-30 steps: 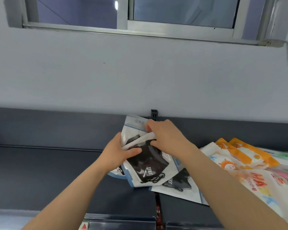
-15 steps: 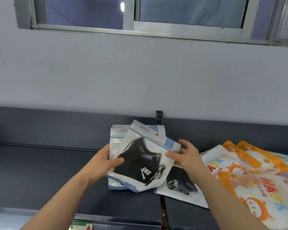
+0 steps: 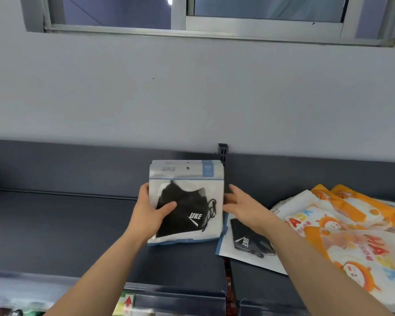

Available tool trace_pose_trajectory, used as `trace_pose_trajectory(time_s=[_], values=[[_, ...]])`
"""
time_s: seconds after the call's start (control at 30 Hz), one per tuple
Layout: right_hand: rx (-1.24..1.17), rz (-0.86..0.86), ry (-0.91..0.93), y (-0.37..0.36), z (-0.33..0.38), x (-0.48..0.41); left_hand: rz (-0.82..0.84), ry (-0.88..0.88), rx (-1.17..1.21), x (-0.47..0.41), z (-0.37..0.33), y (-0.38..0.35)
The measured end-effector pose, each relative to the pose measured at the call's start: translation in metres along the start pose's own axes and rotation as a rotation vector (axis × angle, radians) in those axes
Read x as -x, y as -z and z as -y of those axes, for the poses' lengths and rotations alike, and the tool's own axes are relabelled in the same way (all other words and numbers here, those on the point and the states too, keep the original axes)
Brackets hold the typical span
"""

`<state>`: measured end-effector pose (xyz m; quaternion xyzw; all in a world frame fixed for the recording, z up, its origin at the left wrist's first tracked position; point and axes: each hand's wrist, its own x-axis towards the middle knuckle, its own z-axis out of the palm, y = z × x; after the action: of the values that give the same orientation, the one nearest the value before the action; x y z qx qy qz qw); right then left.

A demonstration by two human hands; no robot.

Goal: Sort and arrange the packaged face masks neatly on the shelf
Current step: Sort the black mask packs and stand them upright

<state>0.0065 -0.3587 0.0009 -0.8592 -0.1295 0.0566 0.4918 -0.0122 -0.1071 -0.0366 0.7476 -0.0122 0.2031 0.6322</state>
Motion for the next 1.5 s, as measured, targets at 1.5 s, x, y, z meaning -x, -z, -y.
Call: trace_pose_trajectory(time_s=[1.5], values=[[0.585,-0.351,0.613,0.016,-0.058,0.025,0.264,0.086,-0.087,-0.018,-0.013,-0.038]])
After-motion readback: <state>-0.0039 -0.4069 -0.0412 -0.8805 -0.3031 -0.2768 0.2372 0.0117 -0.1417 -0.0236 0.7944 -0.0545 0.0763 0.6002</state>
